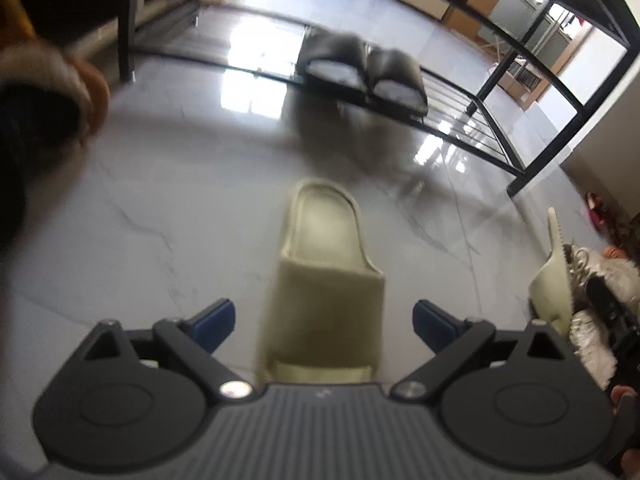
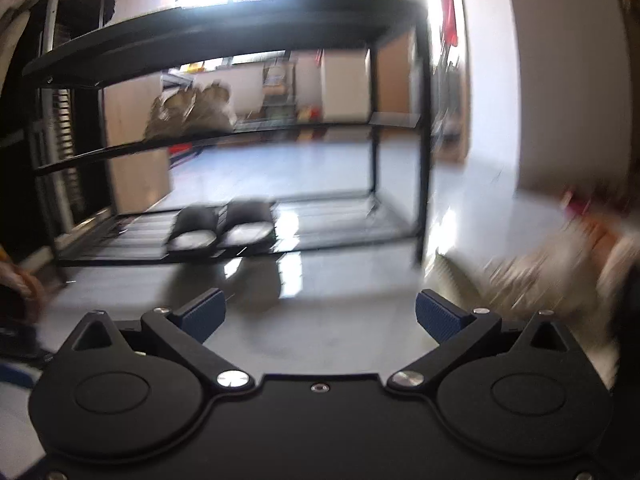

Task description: Organize scattered shoes

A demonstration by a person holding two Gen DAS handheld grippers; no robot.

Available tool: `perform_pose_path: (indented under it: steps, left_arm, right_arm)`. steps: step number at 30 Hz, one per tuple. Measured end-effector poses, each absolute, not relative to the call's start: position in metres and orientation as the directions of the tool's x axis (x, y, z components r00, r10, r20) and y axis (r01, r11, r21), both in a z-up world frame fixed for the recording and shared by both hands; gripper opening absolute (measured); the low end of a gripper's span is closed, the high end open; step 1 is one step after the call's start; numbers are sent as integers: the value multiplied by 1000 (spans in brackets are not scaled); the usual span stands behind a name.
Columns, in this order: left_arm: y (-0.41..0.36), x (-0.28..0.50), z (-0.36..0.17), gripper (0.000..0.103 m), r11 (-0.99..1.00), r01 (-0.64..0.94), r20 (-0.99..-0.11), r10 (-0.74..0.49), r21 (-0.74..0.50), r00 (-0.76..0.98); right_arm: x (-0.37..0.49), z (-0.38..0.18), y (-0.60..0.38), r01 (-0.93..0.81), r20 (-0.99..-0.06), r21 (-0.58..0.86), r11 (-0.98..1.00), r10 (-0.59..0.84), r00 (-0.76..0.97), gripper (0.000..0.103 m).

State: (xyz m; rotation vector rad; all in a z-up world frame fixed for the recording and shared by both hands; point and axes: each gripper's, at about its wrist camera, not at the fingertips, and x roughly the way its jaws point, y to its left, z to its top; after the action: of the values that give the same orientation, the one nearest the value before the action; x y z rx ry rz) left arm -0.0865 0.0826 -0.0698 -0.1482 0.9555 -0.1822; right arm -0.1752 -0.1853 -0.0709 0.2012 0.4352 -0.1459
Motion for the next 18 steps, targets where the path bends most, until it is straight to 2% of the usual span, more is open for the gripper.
perform_pose_path:
  steps: [4, 7, 11, 14, 18]
  left_arm:
    - [97, -91, -53, 98, 991, 91, -765, -132, -97, 630]
    - [117, -95, -44, 102, 996, 66, -726, -89, -60, 681]
    - [142, -89, -47, 102, 995, -58, -709, -17, -81, 705]
    - [151, -83, -51, 102, 991, -87, -721, -15, -104, 693]
    - [151, -78, -55, 102, 992, -97, -719, 12, -77, 695]
  right_arm:
    - [-163, -78, -160, 122, -490, 223, 967, 3, 872, 103]
    - [-149, -85, -128, 26, -520, 213, 977, 91, 849, 103]
    - [-129, -94, -98, -44, -566, 231, 972, 171, 806, 103]
    - [-119, -100, -77, -84, -589, 223, 971, 203, 782, 103]
    - [-107, -109, -65, -97, -615, 207, 973, 207, 761, 103]
